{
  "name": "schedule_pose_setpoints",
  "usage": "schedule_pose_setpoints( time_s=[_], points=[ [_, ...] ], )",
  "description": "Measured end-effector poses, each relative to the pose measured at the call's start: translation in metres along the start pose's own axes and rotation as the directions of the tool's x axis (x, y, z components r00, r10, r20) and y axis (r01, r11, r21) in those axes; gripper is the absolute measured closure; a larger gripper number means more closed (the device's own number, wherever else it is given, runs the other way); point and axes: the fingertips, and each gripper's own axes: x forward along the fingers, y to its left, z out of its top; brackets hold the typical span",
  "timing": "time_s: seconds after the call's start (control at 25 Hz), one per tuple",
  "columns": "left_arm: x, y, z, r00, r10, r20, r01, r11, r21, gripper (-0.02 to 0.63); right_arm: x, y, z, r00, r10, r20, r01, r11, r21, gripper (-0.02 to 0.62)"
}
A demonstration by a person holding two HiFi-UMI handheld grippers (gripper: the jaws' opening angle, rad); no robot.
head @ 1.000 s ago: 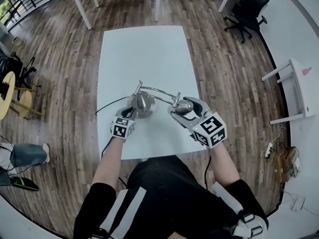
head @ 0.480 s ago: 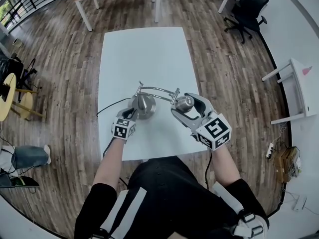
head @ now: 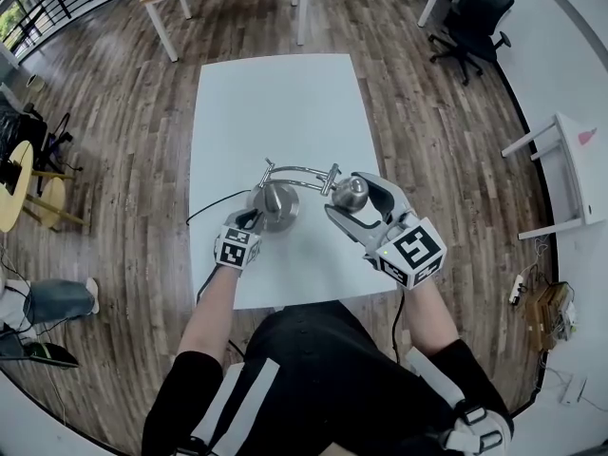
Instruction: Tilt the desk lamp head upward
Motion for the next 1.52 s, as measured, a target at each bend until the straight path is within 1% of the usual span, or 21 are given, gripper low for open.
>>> schedule_pose_setpoints(
  time_s=[0.64, 0.96, 1.52],
  points=[
    [0.002, -0.001, 0.001, 1.000, -0.003, -0.023, 0.003, 1.000, 0.006, 0.546, 0.014, 0.002, 0.047, 0.994, 0.038, 0.107, -0.031, 0.998, -0.060, 0.295],
    [0.003, -0.005, 0.000, 1.000, 0.001, -0.024, -0.001, 1.000, 0.004, 0.546, 0.019, 0.003, 0.059, 0.989, 0.066, 0.136, -0.054, 0.995, -0.084, 0.295],
    [0.003, -0.003, 0.001, 1.000, -0.001, -0.030, 0.001, 1.000, 0.001, 0.546, 0.038, 0.003, 0.086, 0.984, 0.101, 0.146, -0.084, 0.990, -0.118, 0.295]
  ],
)
